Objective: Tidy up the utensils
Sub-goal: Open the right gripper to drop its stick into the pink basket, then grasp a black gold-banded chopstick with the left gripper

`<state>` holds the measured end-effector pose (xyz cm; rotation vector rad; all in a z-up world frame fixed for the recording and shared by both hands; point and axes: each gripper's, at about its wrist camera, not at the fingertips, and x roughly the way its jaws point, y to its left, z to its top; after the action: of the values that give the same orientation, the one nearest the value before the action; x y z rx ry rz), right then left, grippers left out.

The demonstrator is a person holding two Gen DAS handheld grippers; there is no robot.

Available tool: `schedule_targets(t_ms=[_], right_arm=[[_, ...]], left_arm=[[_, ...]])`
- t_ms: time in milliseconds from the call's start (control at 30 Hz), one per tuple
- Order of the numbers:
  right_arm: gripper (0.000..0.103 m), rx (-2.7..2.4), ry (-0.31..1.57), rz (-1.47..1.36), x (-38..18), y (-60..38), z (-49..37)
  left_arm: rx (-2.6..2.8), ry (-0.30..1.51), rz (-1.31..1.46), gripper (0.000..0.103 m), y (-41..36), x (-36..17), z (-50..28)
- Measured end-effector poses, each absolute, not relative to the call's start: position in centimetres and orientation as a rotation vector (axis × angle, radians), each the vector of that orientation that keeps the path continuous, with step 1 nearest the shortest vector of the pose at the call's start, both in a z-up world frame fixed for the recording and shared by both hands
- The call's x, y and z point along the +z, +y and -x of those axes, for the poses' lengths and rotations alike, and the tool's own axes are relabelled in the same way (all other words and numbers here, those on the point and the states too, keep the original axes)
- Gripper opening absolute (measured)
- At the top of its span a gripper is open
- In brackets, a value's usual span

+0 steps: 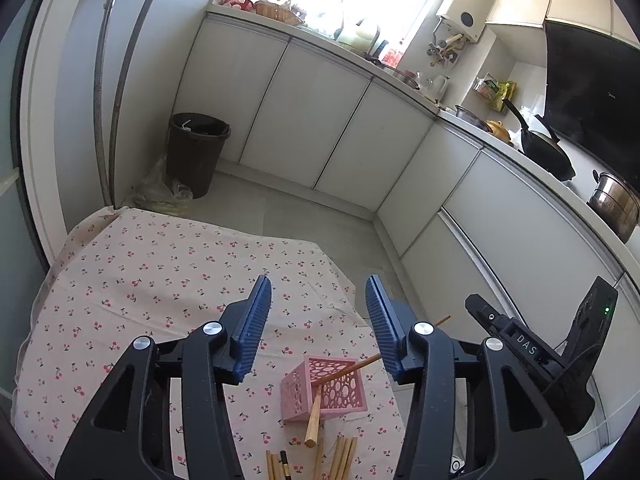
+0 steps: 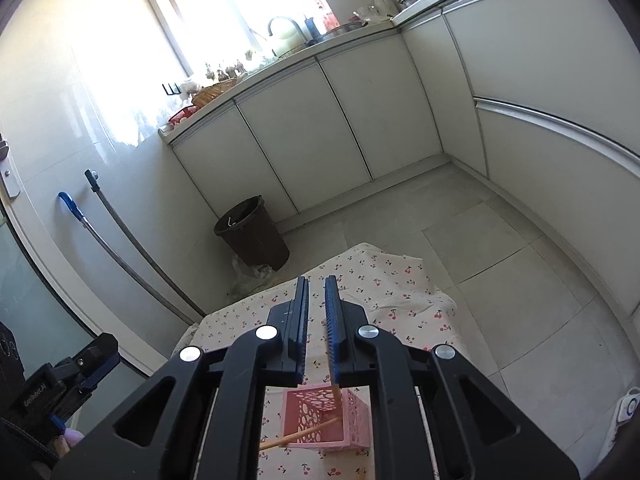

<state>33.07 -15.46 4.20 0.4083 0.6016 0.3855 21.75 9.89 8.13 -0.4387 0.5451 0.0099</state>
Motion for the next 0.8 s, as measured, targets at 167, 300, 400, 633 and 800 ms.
schedule_targets(t_ms=[167, 300, 400, 633, 800], right_arm=[[0.059, 0.376, 0.491, -0.407, 6.1, -17.2, -30.4], [0.091, 0.347, 0.455, -0.379, 6.1, -18.3, -28.2], [0.096, 0.351, 0.494, -0.361, 5.1, -19.0, -27.3], [0.096, 0.326, 0.635, -0.381, 2.4, -20.5, -26.1], [0.096, 0.327, 0.788, -0.383, -1.4, -21.0, -25.2]], left_arm=[[0.056, 0.546, 0.416, 0.057, 10.1, 8.2, -20.7], [0.11, 0.587, 0.45, 0.069, 11.3, 7.5, -20.0], [0.145, 0.63, 0.491, 0.079, 12.4, 6.3, -19.3], [0.178, 0.79, 0.533, 0.095, 13.6, 1.0, -17.7], [0.22, 1.043, 0.499, 0.096, 12.9, -5.0, -17.8]])
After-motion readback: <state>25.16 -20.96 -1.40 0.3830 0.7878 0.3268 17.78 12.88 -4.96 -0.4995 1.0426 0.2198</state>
